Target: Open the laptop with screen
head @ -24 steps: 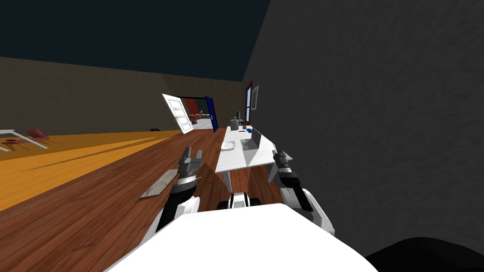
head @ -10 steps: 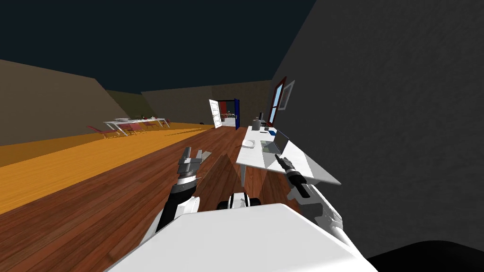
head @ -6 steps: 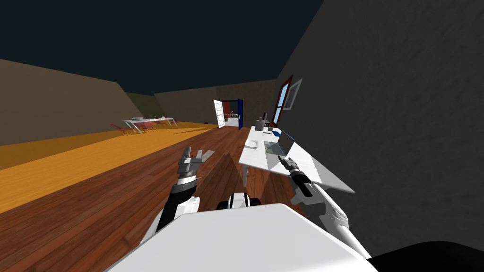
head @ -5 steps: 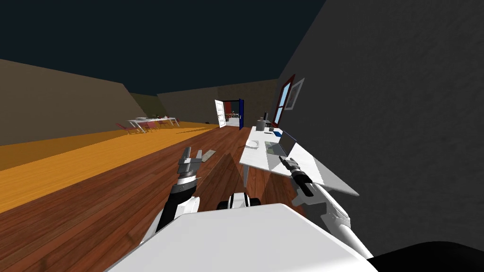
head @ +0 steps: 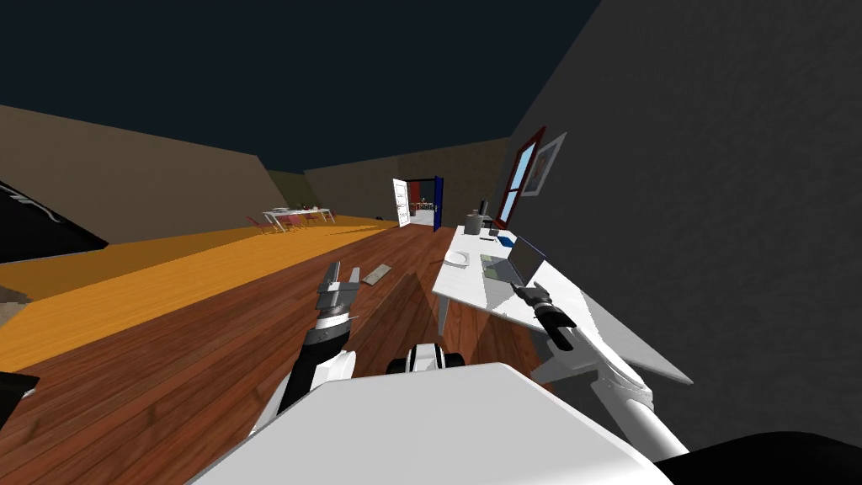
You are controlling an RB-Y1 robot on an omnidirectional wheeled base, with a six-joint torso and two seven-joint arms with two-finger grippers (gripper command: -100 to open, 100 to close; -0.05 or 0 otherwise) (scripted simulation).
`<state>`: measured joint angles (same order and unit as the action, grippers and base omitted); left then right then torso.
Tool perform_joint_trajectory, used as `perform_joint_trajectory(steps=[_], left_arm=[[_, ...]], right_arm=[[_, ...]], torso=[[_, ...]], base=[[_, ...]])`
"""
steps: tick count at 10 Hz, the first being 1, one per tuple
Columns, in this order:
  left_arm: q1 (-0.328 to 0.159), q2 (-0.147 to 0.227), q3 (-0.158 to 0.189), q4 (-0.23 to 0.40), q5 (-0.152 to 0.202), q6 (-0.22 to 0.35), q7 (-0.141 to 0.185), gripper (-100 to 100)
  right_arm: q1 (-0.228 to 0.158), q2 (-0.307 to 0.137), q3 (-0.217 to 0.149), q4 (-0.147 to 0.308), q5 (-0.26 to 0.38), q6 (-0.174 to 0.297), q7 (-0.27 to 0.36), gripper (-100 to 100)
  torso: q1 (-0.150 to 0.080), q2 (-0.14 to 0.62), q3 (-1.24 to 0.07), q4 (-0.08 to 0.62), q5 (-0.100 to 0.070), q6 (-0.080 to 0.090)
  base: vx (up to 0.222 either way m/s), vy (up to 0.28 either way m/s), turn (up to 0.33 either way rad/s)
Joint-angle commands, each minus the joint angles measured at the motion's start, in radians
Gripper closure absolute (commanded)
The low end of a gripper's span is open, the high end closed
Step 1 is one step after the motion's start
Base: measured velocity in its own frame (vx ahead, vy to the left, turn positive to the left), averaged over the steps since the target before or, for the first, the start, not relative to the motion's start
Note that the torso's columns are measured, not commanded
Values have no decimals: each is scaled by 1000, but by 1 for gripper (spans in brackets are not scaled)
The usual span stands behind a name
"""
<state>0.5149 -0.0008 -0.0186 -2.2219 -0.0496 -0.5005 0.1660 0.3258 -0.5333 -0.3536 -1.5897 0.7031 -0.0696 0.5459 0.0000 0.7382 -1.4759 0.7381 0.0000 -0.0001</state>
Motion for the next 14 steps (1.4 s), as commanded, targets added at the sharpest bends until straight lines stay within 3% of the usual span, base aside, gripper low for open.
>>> perform_joint_trajectory(steps=[1,10,13,14], left_arm=[[0,0,0,0,0,0,0,0],[0,0,0,0,0,0,0,0],[0,0,0,0,0,0,0,0],[0,0,0,0,0,0,0,0]], right_arm=[[-7,-74,-36,54,65,23,62,-100],[-7,-306,-162,199,220,25,209,-100],[-6,-316,-171,205,228,18,218,-100],[-6,-337,-171,228,221,41,208,-100]], torso=[[0,0,0,0,0,0],[0,0,0,0,0,0],[0,0,0,0,0,0],[1,1,0,0,0,0]], base=[[27,-9,151],[32,-17,71],[20,-14,11],[8,-32,240]])
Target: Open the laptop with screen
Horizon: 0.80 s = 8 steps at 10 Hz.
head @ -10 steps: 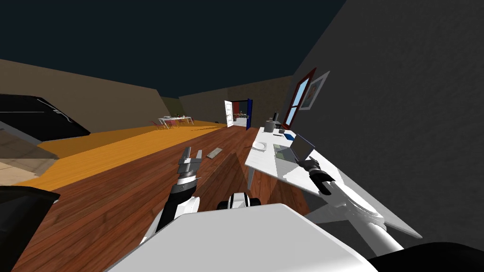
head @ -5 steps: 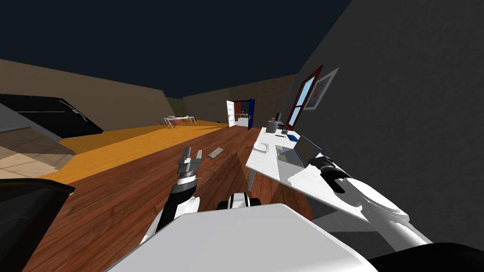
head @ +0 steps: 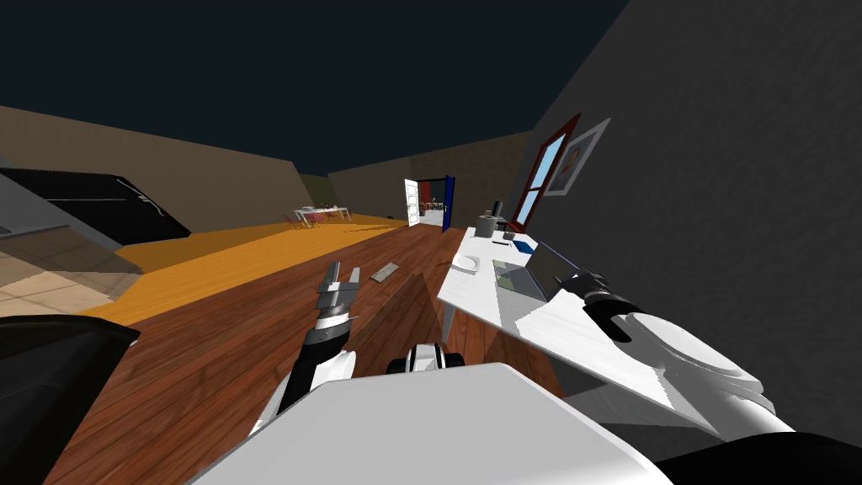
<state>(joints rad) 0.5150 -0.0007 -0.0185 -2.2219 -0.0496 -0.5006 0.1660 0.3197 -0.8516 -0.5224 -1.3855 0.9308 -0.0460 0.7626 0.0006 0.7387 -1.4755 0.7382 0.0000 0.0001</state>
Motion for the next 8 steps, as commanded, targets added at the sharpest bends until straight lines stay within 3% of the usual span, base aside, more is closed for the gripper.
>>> perform_joint_trajectory(steps=[1,2,3,8], left_arm=[[0,0,0,0,0,0,0,0],[0,0,0,0,0,0,0,0],[0,0,0,0,0,0,0,0],[0,0,0,0,0,0,0,0]], right_arm=[[8,-14,0,6,-7,11,-7,-100],[0,0,0,0,0,0,0,100],[2,-15,-1,1,-5,11,-7,100],[29,13,21,-28,118,95,111,100]], torso=[[-1,0,0,0,0,-1],[-1,0,0,0,0,1],[1,0,1,-1,-3,3],[-4,-11,-6,-7,-8,-7]], base=[[5,-26,73],[3,9,-234],[11,-8,-73],[2,41,122]])
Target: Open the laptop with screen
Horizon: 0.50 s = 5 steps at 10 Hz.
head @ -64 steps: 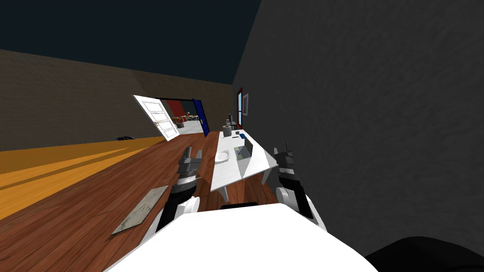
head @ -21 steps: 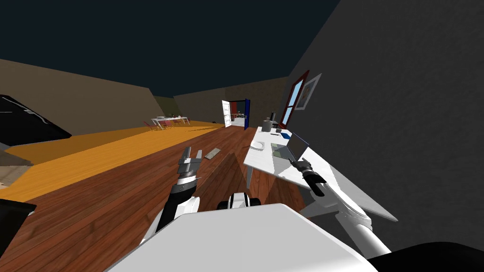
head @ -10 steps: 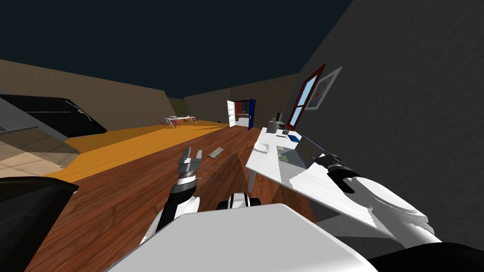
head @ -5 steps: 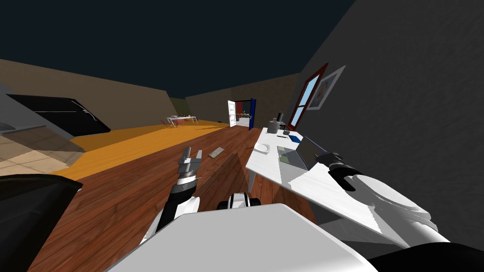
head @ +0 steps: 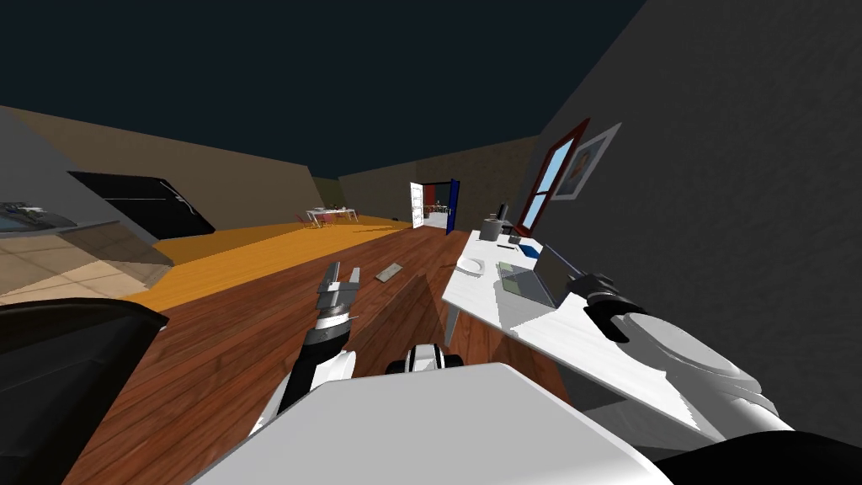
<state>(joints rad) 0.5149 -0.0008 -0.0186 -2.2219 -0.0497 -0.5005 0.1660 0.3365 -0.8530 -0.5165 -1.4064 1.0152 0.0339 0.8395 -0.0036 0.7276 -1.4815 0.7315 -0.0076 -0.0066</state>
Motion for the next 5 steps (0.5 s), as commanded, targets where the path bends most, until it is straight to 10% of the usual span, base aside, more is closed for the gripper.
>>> perform_joint_trajectory(steps=[1,5], left_arm=[[0,0,0,0,0,0,0,0],[0,0,0,0,0,0,0,0]], right_arm=[[18,19,20,-12,55,29,54,100],[34,21,30,-29,96,65,95,100]], torso=[[-2,0,0,0,0,0],[-4,8,5,4,1,7]], base=[[11,48,132],[13,43,96]])
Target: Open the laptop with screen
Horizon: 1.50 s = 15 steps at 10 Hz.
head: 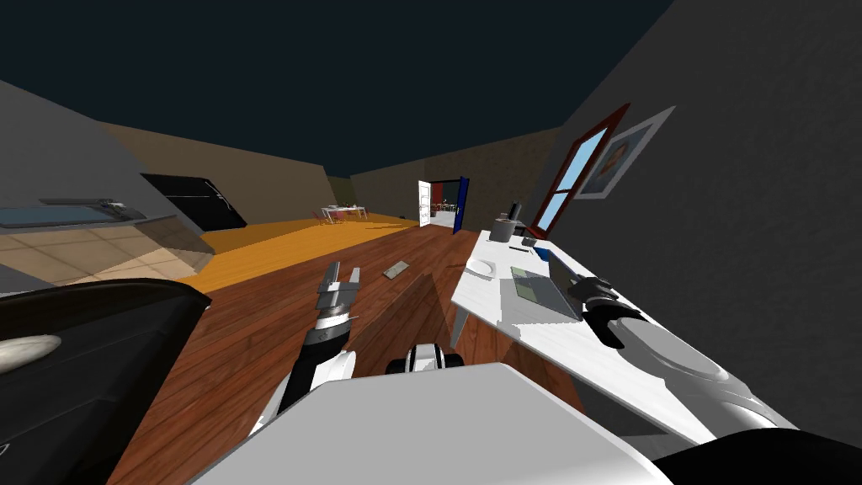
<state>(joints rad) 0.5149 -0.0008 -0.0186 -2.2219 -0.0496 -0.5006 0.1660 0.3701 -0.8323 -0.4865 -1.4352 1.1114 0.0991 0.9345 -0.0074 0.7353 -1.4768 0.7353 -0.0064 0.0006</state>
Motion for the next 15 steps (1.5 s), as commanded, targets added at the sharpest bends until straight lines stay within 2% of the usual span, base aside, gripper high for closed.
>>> perform_joint_trajectory(steps=[1,2,10,11,13,15], left_arm=[[0,0,0,0,0,0,0,0],[0,0,0,0,0,0,0,0],[0,0,0,0,0,0,0,0],[0,0,0,0,0,0,0,0],[0,0,0,0,0,0,0,0],[0,0,0,0,0,0,0,0]], right_arm=[[9,31,23,-15,52,41,51,100],[9,31,23,-15,57,41,51,100],[50,153,107,-62,276,200,235,100],[51,110,80,-30,236,164,206,-100],[60,58,51,4,195,138,196,-100],[63,40,41,16,181,130,193,-100]], torso=[[-1,2,1,1,1,2],[-2,2,1,1,1,1],[10,3,1,3,9,-1],[10,3,1,4,9,-1],[11,4,1,3,8,0],[10,4,2,4,9,-1]], base=[[12,7,124],[9,3,75],[10,-9,73],[-5,34,94],[-13,77,52],[-19,68,34]])
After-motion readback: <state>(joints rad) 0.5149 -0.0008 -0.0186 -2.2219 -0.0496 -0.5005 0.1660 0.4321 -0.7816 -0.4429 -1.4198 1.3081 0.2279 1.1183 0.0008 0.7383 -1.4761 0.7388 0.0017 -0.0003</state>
